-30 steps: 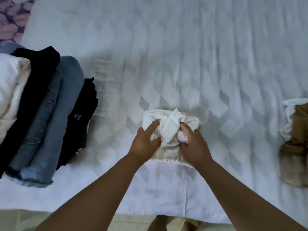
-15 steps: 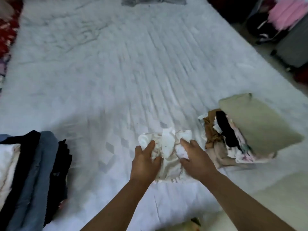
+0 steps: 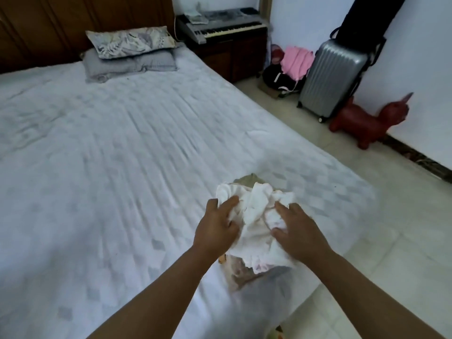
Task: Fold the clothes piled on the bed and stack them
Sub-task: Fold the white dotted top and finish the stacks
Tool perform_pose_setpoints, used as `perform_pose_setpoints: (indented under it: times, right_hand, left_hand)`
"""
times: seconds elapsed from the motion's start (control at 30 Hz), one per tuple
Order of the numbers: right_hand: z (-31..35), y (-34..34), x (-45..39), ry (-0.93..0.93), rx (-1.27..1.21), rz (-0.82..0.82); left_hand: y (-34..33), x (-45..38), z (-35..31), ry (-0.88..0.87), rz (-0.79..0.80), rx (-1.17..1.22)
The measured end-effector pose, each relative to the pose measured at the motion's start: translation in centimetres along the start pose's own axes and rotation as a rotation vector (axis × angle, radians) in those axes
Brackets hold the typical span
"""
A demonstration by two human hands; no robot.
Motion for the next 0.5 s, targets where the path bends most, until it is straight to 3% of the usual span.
perform_pose_setpoints:
  times: [0.23,0.33,0.5]
  right_hand:
    - [-4.3,1.4,-6.3,0.067,-0.122,0.056]
    - [-5.7,0.6,-8.2,0.089,-0.018,0.124]
    - [-7.1,-0.6,-12.5,0.16,0.006,0.067]
  left_hand:
    - [-3.2,-11.6,-2.6,-0.134,0.118,-0.15]
    - [-6.0,-13.5,-0.5,-0.152,0.241,-0.322]
    - [-9.6,-12.6,1.4,-0.107,0.24,-0.34]
Point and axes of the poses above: each hand's wrist, its own x-axis away from the middle knuckle, its own y-axis out of the back of the hand, z = x × y, the point moved 10 cm from there along -x, towards the middle knuckle, and after that the axes turned 8 degrees about -y, right-handed, at the moved point
